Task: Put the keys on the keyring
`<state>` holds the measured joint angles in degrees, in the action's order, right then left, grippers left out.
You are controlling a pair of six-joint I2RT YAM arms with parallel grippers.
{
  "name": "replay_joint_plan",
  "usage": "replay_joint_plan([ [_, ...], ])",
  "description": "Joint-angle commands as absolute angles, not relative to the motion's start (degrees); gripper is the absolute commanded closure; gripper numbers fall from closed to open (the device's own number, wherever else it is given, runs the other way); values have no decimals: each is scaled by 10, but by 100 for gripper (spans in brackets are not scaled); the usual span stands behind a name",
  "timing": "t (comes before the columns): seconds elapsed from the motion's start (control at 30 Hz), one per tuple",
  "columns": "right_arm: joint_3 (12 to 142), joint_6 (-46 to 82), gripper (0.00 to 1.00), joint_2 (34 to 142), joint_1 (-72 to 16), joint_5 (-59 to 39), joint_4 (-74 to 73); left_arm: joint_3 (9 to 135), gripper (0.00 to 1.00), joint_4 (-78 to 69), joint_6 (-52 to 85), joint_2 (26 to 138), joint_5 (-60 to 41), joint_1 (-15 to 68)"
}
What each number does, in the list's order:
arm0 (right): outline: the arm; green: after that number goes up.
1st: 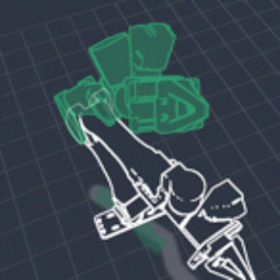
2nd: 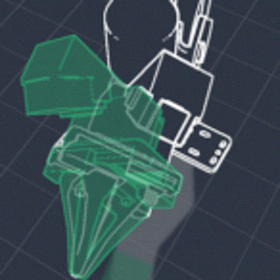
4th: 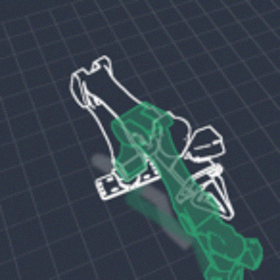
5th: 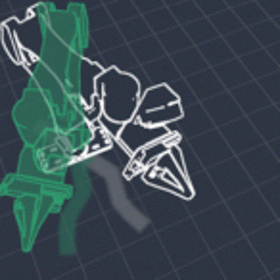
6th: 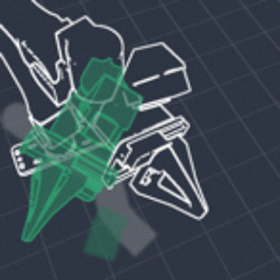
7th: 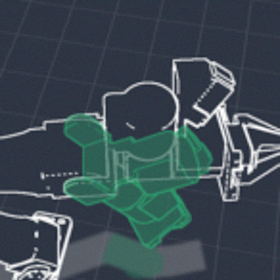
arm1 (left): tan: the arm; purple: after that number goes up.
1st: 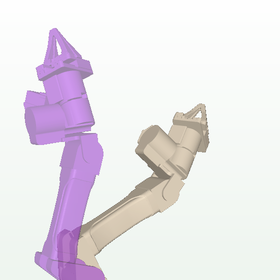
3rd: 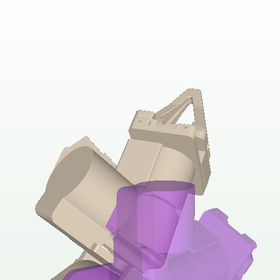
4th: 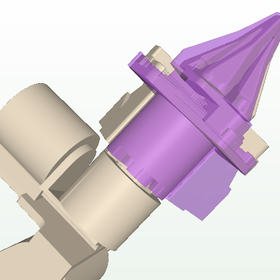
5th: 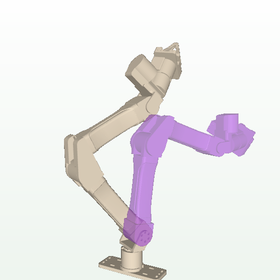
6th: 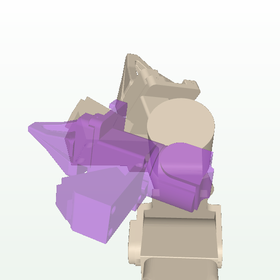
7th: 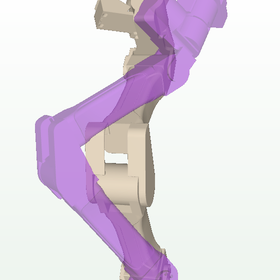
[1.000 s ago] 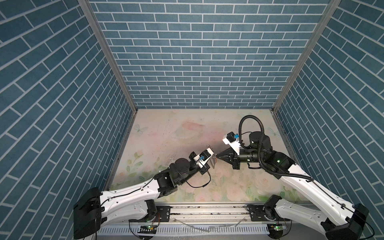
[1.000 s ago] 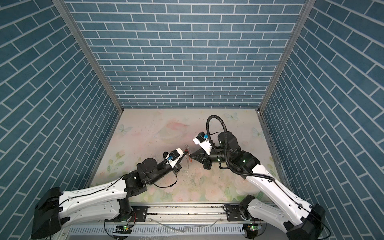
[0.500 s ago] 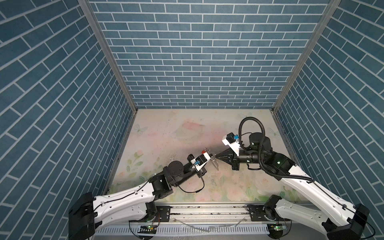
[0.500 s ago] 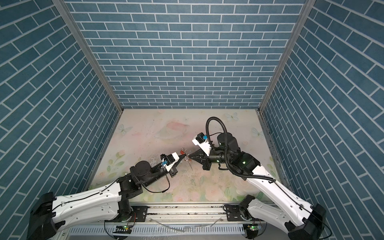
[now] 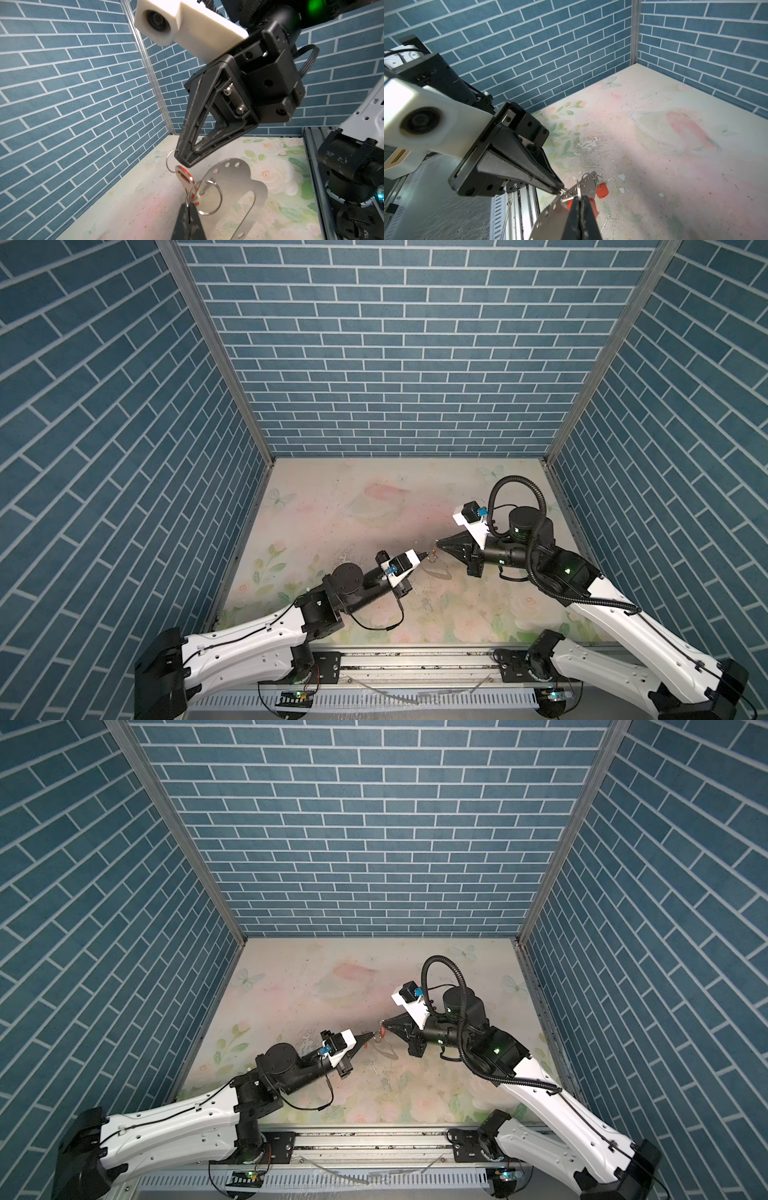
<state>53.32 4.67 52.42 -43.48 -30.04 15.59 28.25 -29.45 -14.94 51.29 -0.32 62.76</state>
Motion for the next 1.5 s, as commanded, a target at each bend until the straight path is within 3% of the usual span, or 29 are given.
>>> replay_joint_plan([
  [0.0,527,50,100,514,-431,-263,150,275,100,-308,-158,499,-21,629],
  [0.27,575,30,100,529,-420,-267,198,303,100,-199,-203,468,-112,616],
  [0.5,566,19,100,541,-419,-289,213,337,100,-161,-189,472,-264,508],
  [0.73,555,57,100,554,-419,-230,180,404,100,-174,-150,569,-419,398],
  [0.87,545,96,100,574,-419,-228,130,466,100,-154,-144,637,-447,369],
  [1.03,536,119,100,590,-419,-191,97,505,100,-227,-75,714,-539,324],
  [1.17,526,142,100,595,-419,-204,53,520,100,-304,-16,761,-573,294],
  [1.47,533,144,100,606,-419,-177,53,539,100,-309,-13,781,-585,291],
])
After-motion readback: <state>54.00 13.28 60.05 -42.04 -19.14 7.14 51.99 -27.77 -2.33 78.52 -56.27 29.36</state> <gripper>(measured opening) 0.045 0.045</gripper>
